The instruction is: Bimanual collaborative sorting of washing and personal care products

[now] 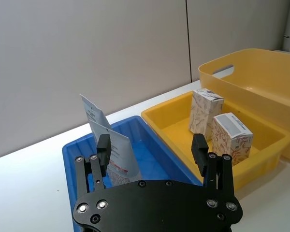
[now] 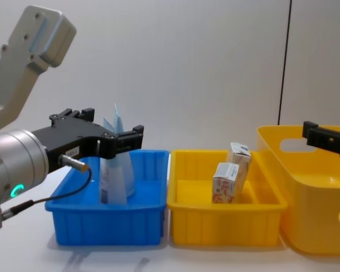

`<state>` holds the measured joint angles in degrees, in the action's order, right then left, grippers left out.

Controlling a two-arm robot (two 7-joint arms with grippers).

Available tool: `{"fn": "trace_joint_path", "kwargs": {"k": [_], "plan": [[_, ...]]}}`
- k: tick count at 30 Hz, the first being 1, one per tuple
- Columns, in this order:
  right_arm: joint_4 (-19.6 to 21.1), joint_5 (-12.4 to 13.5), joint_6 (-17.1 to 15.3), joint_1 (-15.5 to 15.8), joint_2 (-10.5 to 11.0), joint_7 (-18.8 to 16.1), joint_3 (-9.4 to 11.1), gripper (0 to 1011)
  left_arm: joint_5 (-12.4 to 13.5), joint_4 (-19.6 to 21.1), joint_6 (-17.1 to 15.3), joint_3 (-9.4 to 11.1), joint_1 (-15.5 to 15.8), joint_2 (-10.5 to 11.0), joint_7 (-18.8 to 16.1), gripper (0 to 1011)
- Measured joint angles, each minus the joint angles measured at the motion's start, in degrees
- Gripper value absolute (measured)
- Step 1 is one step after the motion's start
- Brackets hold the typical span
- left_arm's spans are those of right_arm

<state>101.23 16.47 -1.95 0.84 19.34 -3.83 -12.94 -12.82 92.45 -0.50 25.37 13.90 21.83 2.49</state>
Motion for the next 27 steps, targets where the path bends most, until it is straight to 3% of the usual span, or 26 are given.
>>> {"fn": "trace_joint_path", "kwargs": {"k": [16,27], "plan": [[0.0,0.0,0.0,0.0,0.0,0.0,0.0,1001,-3.6,0.3,-2.8,-2.3,-1.2,0.4,2.3,1002],[0.0,0.0,0.0,0.0,0.0,0.0,0.0,1001,-4.0,-3.7,-5.6,-2.1,1.2,-1.1,3.2,1002]]}}
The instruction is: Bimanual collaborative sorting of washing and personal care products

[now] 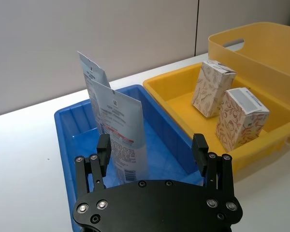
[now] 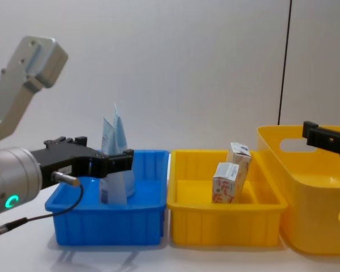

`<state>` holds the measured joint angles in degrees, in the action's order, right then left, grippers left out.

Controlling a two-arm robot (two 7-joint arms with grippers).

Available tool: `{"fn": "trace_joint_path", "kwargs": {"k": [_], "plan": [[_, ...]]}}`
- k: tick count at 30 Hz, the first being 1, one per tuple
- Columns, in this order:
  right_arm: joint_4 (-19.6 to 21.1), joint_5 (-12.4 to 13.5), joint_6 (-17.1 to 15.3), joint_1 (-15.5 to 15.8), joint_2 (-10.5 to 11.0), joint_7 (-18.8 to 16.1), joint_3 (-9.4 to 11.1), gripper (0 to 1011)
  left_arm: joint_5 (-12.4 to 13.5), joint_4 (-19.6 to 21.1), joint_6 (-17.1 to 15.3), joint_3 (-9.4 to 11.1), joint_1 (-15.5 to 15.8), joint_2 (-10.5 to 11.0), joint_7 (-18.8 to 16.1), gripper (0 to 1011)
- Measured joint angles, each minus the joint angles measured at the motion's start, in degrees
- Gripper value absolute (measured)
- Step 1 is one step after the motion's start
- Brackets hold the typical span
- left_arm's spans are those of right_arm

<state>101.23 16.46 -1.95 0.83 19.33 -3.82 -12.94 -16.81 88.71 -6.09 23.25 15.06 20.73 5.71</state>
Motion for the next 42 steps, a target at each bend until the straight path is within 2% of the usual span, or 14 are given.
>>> {"fn": "trace_joint_path", "kwargs": {"k": [7,19,30,42], "plan": [[0.0,0.0,0.0,0.0,0.0,0.0,0.0,1002,0.6,-5.5,-0.7,0.9,3.8,-2.3,0.9,1002],[0.0,0.0,0.0,0.0,0.0,0.0,0.0,1001,1.3,-12.3,-0.8,1.1,8.1,-5.9,0.7,1002],[0.0,0.0,0.0,0.0,0.0,0.0,0.0,1002,2.1,-16.2,-2.6,0.3,10.9,-8.7,-2.0,1002],[0.0,0.0,0.0,0.0,0.0,0.0,0.0,1001,2.6,-19.8,-4.1,-0.3,13.2,-10.8,-3.5,1002]]}}
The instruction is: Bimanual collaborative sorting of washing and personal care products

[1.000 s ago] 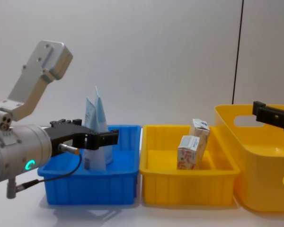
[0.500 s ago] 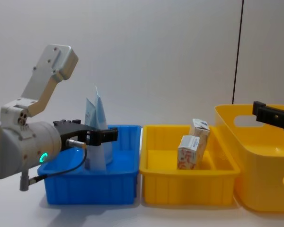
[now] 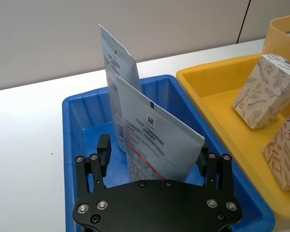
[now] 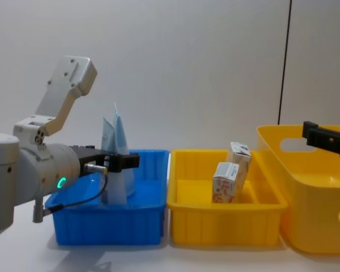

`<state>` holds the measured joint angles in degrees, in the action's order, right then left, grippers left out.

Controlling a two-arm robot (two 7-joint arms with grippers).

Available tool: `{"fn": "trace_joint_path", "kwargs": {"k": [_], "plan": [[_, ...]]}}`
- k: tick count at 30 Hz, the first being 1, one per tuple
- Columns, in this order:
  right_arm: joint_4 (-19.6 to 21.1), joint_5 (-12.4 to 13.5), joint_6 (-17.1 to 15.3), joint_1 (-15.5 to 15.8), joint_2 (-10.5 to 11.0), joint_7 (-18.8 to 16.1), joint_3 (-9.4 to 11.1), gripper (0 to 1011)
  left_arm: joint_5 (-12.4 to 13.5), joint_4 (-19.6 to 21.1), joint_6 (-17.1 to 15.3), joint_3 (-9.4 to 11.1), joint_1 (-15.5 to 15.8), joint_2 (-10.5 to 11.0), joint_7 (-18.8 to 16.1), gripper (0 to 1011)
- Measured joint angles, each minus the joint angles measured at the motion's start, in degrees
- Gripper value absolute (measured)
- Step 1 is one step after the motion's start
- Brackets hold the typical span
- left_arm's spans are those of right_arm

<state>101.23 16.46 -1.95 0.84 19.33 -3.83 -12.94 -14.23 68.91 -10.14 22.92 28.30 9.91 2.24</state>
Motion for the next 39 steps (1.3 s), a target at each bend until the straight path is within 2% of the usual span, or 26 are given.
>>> {"fn": "trace_joint_path", "kwargs": {"k": [6,14,17,18,19,21,22,26,33,39], "plan": [[0.0,0.0,0.0,0.0,0.0,0.0,0.0,1001,0.1,-0.8,-0.3,-0.1,0.5,-0.5,-0.3,918],[0.0,0.0,0.0,0.0,0.0,0.0,0.0,1002,0.2,-1.5,-0.6,-0.2,1.0,-0.9,-0.5,665],[0.0,0.0,0.0,0.0,0.0,0.0,0.0,1001,0.2,-1.6,-0.6,-0.3,1.1,-1.0,-0.6,606],[0.0,0.0,0.0,0.0,0.0,0.0,0.0,1001,0.2,-1.7,-0.7,-0.3,1.1,-1.1,-0.6,544],[0.0,0.0,0.0,0.0,0.0,0.0,0.0,1001,0.2,-1.7,-0.7,-0.3,1.1,-1.1,-0.6,533],[0.0,0.0,0.0,0.0,0.0,0.0,0.0,1001,0.2,-1.8,-0.7,-0.3,1.2,-1.1,-0.7,445],[0.0,0.0,0.0,0.0,0.0,0.0,0.0,1001,0.2,-1.8,-0.7,-0.3,1.2,-1.1,-0.7,445],[0.0,0.0,0.0,0.0,0.0,0.0,0.0,1001,0.2,-1.9,-0.8,-0.3,1.3,-1.2,-0.7,318],[0.0,0.0,0.0,0.0,0.0,0.0,0.0,1001,0.3,-2.0,-0.8,-0.3,1.3,-1.2,-0.6,270],[0.0,0.0,0.0,0.0,0.0,0.0,0.0,1001,0.4,-1.9,0.5,-0.1,1.5,-0.7,1.2,242]]}}
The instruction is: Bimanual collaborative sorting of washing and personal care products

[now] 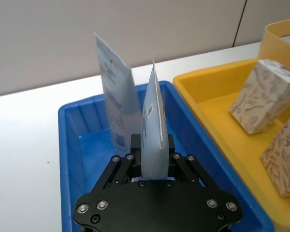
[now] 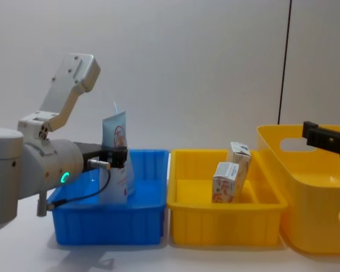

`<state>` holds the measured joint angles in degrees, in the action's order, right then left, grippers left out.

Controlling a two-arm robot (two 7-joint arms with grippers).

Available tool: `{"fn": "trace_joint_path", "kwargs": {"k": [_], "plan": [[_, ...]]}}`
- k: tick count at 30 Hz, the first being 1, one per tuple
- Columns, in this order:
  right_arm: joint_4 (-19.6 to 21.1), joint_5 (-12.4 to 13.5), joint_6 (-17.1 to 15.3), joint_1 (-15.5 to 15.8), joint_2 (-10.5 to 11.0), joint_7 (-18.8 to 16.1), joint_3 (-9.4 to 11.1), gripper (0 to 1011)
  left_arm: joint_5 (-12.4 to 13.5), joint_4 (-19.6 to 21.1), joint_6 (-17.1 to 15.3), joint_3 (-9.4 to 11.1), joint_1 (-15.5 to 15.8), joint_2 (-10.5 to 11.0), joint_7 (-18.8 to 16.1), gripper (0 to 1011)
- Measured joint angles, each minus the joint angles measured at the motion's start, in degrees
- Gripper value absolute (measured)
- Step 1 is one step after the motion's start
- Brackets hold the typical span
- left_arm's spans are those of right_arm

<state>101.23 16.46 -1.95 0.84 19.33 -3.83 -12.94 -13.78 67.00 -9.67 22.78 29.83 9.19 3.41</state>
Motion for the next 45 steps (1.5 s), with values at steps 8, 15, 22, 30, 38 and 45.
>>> {"fn": "trace_joint_path", "kwargs": {"k": [8,15,22,30,38,45], "plan": [[0.0,0.0,0.0,0.0,0.0,0.0,0.0,1001,-0.5,2.1,3.0,0.0,0.3,1.9,4.9,239],[0.0,0.0,0.0,0.0,0.0,0.0,0.0,1001,-2.2,5.2,4.9,-0.5,0.7,3.8,10.4,239],[0.0,0.0,0.0,0.0,0.0,0.0,0.0,1001,-4.6,7.4,5.5,-0.7,1.3,4.9,15.7,239],[0.0,0.0,0.0,0.0,0.0,0.0,0.0,1001,-8.0,8.8,5.1,-0.2,2.2,5.5,21.9,239],[0.0,0.0,0.0,0.0,0.0,0.0,0.0,1001,-10.9,8.4,3.8,1.2,3.5,5.0,27.1,239],[0.0,0.0,0.0,0.0,0.0,0.0,0.0,1002,-12.3,7.2,3.3,2.8,4.4,4.1,30.1,239]]}}
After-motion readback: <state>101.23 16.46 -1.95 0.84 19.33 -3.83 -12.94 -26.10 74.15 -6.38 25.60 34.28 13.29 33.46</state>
